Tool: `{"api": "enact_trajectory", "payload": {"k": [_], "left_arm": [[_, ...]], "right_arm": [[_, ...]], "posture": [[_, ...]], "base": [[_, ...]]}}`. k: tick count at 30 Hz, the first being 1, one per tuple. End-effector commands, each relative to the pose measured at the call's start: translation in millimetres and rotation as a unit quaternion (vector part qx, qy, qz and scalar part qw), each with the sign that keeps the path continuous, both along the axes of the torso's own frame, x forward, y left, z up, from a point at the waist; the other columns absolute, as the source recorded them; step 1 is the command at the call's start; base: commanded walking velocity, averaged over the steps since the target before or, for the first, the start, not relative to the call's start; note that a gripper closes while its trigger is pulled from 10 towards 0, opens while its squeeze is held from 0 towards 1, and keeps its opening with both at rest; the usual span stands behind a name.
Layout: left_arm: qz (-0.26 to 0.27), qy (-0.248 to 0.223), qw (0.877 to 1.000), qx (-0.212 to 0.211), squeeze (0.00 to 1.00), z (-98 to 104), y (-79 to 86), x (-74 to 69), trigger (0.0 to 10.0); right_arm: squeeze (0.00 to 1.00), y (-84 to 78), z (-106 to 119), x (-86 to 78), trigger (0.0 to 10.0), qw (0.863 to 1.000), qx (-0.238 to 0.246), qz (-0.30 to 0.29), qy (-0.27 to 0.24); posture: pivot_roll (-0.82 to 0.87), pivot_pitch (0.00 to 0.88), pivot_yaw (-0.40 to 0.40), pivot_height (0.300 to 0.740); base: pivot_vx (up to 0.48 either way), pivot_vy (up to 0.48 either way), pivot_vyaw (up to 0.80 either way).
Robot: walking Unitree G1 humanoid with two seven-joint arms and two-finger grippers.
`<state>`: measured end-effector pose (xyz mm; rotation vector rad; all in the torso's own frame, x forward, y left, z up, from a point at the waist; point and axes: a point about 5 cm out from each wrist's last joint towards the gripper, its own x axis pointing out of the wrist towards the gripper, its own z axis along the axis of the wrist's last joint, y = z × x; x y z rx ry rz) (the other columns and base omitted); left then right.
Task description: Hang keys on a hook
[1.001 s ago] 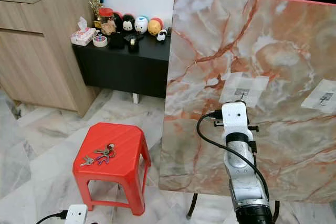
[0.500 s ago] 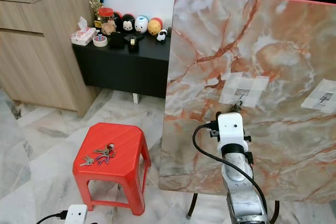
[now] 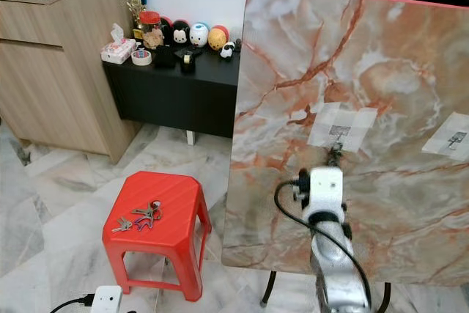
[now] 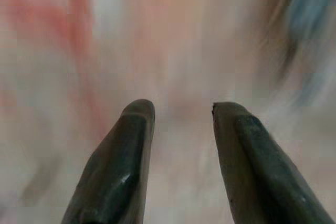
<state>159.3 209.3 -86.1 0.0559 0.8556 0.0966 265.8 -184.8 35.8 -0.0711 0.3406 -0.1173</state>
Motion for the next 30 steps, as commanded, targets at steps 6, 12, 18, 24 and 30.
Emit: {"api": "enact_trajectory", "payload": {"k": [6, 12, 18, 24, 30], "left_arm": [[-0.003, 0.005, 1.000, 0.003, 0.00, -1, -0.4, -0.7, 10.0], [-0.004, 0.005, 1.000, 0.005, 0.00, 0, 1.8, 0.8, 10.0], [-0.005, 0.009, 1.000, 0.007, 0.00, 1, 3.5, 2.1, 10.0], [-0.005, 0.014, 1.000, 0.012, 0.00, 2, 7.4, 5.3, 10.0], [-0.012, 0.016, 1.000, 0.017, 0.00, 3, 10.8, 6.4, 10.0]], "right_arm": [[0.00, -15.0, -73, -37.3, 10.0, 0.984, 0.051, -0.065, 0.161], [0.00, 1.6, -98, -54.8, 10.0, 0.973, 0.082, -0.038, 0.214], [0.00, 2.3, -119, -84.0, 10.0, 0.956, 0.040, -0.008, 0.291], [0.00, -2.6, -127, -98.7, 10.0, 0.945, 0.069, -0.042, 0.317], [0.00, -23.3, -126, -103.8, 10.0, 0.943, 0.068, -0.070, 0.319]], "posture": [[0.06, 0.000, -0.084, 0.740], [0.05, 0.000, -0.070, 0.740], [0.07, 0.000, -0.070, 0.740], [0.06, 0.000, -0.056, 0.740], [0.06, 0.000, -0.028, 0.740]], "base": [[0.000, 0.000, 0.00], [0.000, 0.000, 0.00], [0.000, 0.000, 0.00], [0.000, 0.000, 0.00], [0.000, 0.000, 0.00]]}}
